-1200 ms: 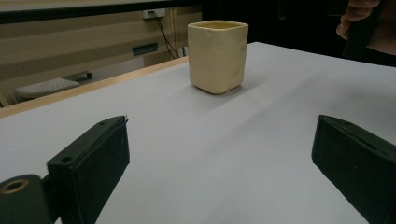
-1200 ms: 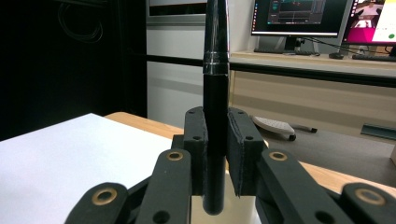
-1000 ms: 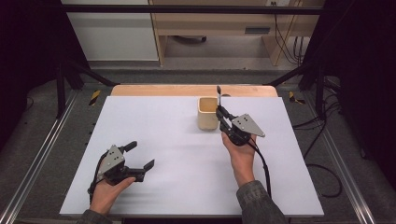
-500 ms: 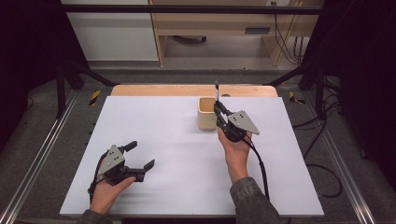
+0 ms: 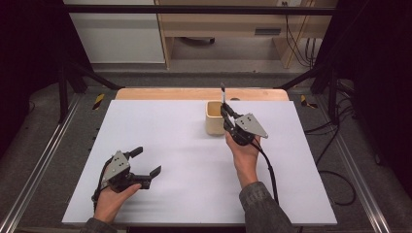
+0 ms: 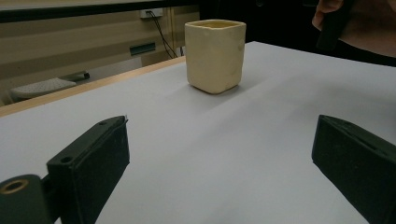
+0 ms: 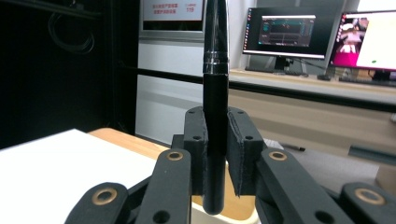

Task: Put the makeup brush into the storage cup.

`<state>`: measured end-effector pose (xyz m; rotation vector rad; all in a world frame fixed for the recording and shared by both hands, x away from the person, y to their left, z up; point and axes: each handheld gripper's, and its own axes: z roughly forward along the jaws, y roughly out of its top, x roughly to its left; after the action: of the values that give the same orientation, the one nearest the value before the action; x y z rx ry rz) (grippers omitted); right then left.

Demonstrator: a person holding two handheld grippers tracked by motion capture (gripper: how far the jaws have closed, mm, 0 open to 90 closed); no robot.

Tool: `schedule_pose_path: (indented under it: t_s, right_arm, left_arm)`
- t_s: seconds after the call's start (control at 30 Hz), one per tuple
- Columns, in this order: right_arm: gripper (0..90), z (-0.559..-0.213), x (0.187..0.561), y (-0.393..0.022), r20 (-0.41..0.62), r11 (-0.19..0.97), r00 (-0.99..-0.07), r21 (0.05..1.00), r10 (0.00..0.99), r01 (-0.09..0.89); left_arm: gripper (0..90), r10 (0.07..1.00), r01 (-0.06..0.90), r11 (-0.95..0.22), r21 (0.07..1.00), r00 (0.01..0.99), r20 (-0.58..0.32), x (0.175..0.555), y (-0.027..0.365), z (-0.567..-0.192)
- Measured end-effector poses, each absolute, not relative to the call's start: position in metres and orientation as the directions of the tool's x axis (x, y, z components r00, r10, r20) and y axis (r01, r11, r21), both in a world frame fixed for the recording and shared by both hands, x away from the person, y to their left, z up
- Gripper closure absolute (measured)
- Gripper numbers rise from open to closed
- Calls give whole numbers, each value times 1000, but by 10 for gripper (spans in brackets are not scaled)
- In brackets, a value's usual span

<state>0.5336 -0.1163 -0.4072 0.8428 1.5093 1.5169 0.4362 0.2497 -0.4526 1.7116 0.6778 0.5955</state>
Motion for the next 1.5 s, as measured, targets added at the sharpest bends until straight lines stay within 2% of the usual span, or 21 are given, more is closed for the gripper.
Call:
schedule_pose_path:
  t_s: [0.37, 1.5]
  right_arm:
    - [794, -404, 539, -113, -194, 147, -452, 980, 871, -137]
    - [794, -416, 557, -119, -212, 168, -465, 976, 860, -135]
  left_arm:
    - [37, 705, 133, -192, 972, 708, 42, 437, 249, -453]
    - [36, 698, 124, -199, 972, 714, 52, 437, 246, -453]
